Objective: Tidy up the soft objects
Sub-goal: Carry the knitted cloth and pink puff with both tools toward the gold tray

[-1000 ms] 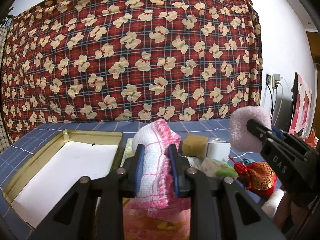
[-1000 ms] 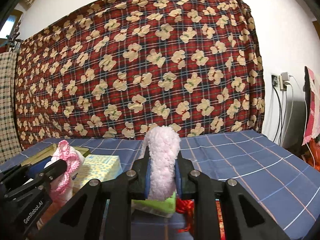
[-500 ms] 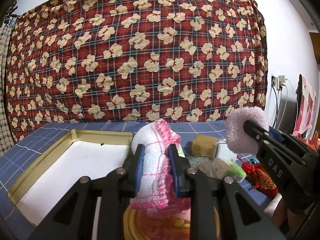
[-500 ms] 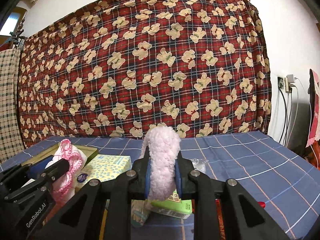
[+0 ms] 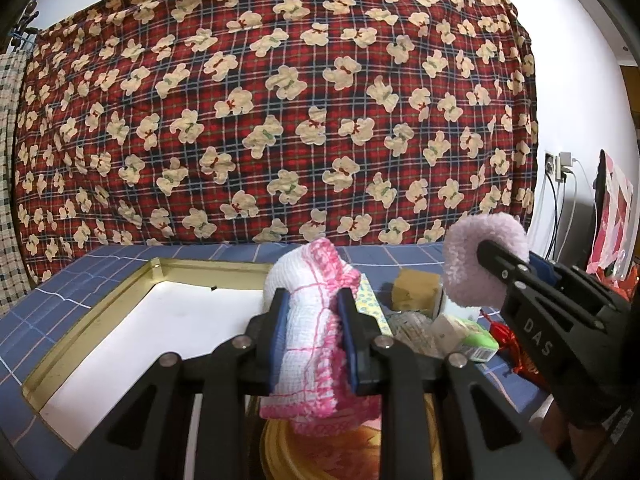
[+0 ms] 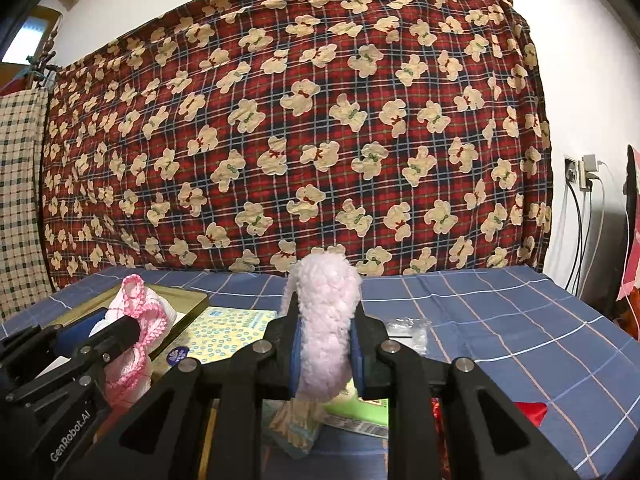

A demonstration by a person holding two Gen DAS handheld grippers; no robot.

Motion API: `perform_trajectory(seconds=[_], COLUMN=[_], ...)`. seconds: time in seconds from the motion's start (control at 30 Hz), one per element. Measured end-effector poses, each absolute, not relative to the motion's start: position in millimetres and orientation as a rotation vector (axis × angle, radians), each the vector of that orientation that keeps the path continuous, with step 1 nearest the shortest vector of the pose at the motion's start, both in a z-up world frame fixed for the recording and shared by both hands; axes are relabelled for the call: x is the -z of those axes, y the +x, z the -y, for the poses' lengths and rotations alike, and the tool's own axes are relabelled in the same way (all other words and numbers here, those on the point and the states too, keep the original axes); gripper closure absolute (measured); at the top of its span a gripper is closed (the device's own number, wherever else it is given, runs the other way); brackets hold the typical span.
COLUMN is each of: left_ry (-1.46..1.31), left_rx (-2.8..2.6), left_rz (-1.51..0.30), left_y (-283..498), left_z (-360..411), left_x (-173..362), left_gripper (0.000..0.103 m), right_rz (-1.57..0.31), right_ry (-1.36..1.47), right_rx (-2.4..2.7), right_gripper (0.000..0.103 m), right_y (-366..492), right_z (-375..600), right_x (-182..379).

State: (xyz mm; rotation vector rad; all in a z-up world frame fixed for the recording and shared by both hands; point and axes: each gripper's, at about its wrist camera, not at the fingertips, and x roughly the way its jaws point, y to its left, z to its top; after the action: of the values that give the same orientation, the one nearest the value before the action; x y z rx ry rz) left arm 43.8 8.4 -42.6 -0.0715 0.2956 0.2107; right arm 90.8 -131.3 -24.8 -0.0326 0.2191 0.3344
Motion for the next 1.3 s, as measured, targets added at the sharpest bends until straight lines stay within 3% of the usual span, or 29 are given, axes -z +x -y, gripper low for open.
perform_trajectory(seconds=[1.3], left_ry=[-0.171], left_rx=[-0.263], left_rz=[-0.325], left_y=[24], left_z=[-68], left_x=[47], left_gripper=[0.08], right_rz=[-0.215], right_ry=[-0.116], right_rx=[-0.494], right_gripper=[0.081], right_y=[76], right_z=[79], right_x=[27])
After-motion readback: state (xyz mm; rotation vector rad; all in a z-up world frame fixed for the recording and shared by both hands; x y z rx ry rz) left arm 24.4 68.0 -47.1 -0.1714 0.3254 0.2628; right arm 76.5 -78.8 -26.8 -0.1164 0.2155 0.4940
